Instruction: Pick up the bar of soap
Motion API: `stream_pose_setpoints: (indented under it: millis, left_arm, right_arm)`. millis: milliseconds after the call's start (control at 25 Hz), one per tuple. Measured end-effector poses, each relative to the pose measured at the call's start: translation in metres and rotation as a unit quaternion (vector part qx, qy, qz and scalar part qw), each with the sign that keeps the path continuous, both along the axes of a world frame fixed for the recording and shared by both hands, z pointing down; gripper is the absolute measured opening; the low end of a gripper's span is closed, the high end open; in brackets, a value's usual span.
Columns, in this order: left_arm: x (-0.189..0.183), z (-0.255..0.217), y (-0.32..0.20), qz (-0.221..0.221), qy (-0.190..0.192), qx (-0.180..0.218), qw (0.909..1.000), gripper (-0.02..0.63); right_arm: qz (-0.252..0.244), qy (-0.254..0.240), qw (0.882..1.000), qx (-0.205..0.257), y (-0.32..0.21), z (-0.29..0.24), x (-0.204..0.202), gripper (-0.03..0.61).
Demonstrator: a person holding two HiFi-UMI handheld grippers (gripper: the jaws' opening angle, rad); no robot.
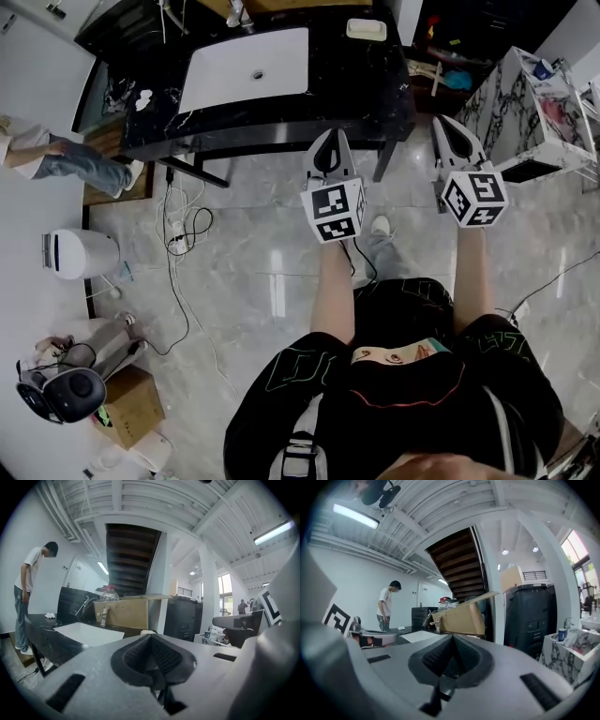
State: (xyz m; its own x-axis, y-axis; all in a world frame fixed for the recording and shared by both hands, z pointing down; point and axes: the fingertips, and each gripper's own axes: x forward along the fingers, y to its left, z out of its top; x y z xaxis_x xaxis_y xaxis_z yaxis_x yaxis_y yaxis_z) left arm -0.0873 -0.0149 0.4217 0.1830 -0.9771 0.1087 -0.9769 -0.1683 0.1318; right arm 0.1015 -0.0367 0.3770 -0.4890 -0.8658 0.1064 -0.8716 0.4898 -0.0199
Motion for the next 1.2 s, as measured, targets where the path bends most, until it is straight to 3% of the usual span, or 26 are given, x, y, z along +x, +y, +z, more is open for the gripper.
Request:
stream_pose_setpoints:
  millis: [240,600,840,1200]
  left_arm:
    - [0.046,0.006,-0.062,0.021,-0.009,-0.009,0.9997,0.008]
    - [0.083,0.0,-0.151,0.036,-0.071,-0.025,0.9965,0.008]
    - [0.118,0.006,-0.178,0.058,-0.077,-0.031,0.9948,0.009]
    - [0.065,-0.001,-0.188,-0.001,-0.084,-0.04,0.9956,0.009]
  right_arm:
    - [0.03,-0.014,0.999,-0.017,-0.058,0.015,0.056,0.006]
    - [0.058,-0.072,0.996,-0.018,-0.138,0.016,0.116,0.006]
    - [0.08,-0.106,0.99,-0.036,-0.179,0.033,0.153,0.006]
    - [0.004,-0.117,0.992,-0.042,-0.207,0.031,0.092,0.006]
